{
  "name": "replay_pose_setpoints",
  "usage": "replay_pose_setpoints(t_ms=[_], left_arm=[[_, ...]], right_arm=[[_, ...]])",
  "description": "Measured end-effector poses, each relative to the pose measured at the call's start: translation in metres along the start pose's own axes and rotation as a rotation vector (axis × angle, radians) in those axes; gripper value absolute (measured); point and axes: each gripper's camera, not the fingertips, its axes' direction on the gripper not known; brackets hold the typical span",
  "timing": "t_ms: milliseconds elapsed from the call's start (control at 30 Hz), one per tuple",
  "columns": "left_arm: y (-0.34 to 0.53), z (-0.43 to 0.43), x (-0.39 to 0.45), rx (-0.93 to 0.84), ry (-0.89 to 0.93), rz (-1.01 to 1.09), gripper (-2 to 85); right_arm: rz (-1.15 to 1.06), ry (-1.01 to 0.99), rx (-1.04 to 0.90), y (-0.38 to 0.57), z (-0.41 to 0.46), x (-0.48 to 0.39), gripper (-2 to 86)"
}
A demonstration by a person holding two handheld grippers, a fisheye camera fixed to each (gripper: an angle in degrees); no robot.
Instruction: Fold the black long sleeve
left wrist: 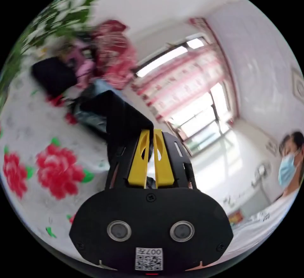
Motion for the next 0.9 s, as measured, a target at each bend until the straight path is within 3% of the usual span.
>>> replay_pose_setpoints(t_ms=[133, 200, 267, 400, 500, 733, 833, 867, 900], left_arm=[[0.040, 0.110, 0.127, -0.335, 0.298, 0.336, 1.2], [0.109, 0.172, 0.161, -0.610, 0.456, 0.320, 5.6], [0.172, 0.203, 0.162, -0.788, 0.499, 0.259, 9.7], [0.285, 0.216, 0.134, -1.044, 0.175, 0.209, 9.5], [0.318, 0.211, 0.103, -1.139, -0.103, 0.225, 8.2], [0.302, 0.229, 0.035, -1.097, -0.369, 0.117, 6.7], [0.306, 0.249, -0.005, -1.119, -0.538, 0.067, 4.9], [0.310, 0.256, -0.022, -1.149, -0.580, 0.038, 3.4], [0.312, 0.260, -0.032, -1.143, -0.571, 0.032, 2.4]], right_arm=[[0.107, -0.034, 0.082, 0.014, -0.017, 0.024, 0.2], [0.176, -0.035, 0.129, 0.030, -0.026, 0.043, 0.8], [0.233, -0.015, 0.154, 0.043, -0.031, 0.058, 1.7], [0.314, -0.020, 0.161, 0.068, -0.038, 0.086, 3.0], [0.310, 0.001, 0.142, 0.068, -0.033, 0.094, 3.2], [0.131, 0.004, 0.099, 0.017, -0.003, 0.070, 3.6], [0.076, 0.030, -0.056, -0.003, 0.034, 0.065, 3.9], [0.096, 0.020, -0.199, -0.005, 0.059, 0.071, 4.1], [0.117, 0.021, -0.121, -0.001, 0.051, 0.074, 4.1]])
